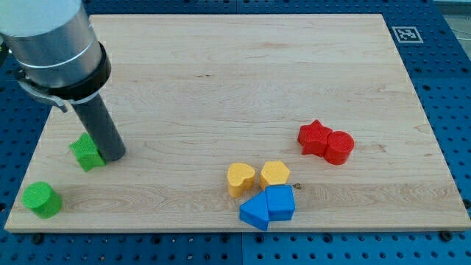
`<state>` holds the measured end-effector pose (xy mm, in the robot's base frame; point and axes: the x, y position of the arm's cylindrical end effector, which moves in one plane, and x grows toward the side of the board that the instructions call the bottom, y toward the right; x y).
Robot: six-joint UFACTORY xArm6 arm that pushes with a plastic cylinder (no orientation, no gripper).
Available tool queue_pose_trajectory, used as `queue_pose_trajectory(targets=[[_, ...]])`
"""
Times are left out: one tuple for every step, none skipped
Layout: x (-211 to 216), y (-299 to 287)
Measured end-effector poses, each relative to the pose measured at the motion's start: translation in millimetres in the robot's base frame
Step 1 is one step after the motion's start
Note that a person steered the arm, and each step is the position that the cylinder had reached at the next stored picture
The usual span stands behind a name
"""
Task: Push green star closer to the green circle
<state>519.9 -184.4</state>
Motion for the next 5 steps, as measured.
queue_pose_trajectory(targets=[[-3,-25],[-6,-25],[-26,-25],[-40,-40],[-39,-54]])
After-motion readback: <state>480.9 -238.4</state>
